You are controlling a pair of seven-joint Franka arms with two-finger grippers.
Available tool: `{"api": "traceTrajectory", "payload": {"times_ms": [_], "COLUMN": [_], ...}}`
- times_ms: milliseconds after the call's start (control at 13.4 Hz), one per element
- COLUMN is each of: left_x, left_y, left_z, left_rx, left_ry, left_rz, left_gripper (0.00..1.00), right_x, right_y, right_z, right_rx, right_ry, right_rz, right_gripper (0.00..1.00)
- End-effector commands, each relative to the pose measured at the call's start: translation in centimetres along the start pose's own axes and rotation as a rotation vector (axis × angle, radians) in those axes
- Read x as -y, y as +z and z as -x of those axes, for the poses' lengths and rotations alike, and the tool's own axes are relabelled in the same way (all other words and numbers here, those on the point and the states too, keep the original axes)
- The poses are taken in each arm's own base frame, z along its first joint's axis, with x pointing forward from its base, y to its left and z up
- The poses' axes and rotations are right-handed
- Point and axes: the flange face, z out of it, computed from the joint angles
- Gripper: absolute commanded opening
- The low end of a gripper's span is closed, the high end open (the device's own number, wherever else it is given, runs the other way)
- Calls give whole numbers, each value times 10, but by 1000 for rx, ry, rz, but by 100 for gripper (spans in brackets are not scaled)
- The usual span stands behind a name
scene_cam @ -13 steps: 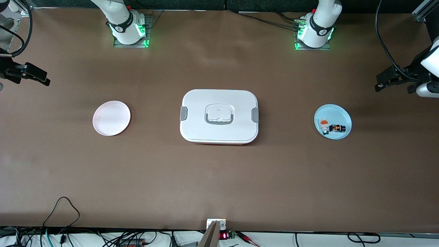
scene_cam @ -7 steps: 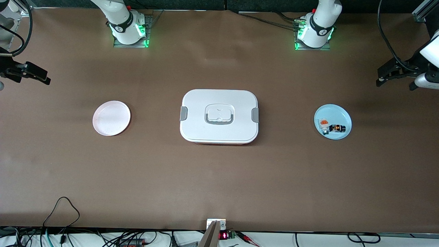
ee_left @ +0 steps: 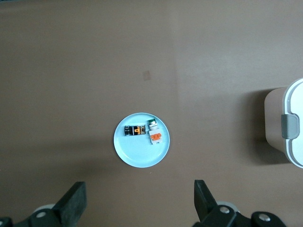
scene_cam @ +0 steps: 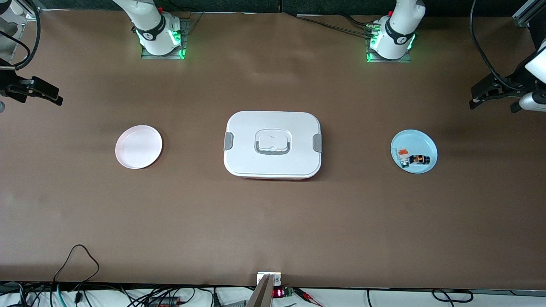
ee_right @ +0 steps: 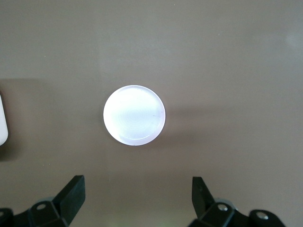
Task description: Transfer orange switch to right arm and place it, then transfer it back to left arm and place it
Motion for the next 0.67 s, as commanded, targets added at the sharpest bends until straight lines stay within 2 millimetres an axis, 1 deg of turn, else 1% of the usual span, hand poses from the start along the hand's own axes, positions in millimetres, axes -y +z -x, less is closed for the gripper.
{"api": "traceTrajectory", "payload": {"times_ms": [0,75,224,373,448,597], "left_x": [-2,-4,0,5,9,10], "left_y": [-1,-1,-1,3,8,6], "left_z": [3,3,3,1,-1,-1], "left_rx": [-7,-7,-7,-4,5,2], "left_ry": [-14,-7,-6,-10,-16,-20], "left_rz": [-15,-15,-15,-14,-14,-15], "left_gripper": [100,100,100,100,100,100], "right_x": [1,1,1,1,1,1], "right_y": [-8,-8,-8,-8,-8,-8], "right_z": [5,5,5,5,5,5], "right_rx": [-2,-2,-2,-2,-2,-2], "right_ry": [-9,-9,-9,-7,-7,-7], "right_rz": [-8,-8,-8,-9,-9,-9], "right_gripper": [100,100,100,100,100,100]}}
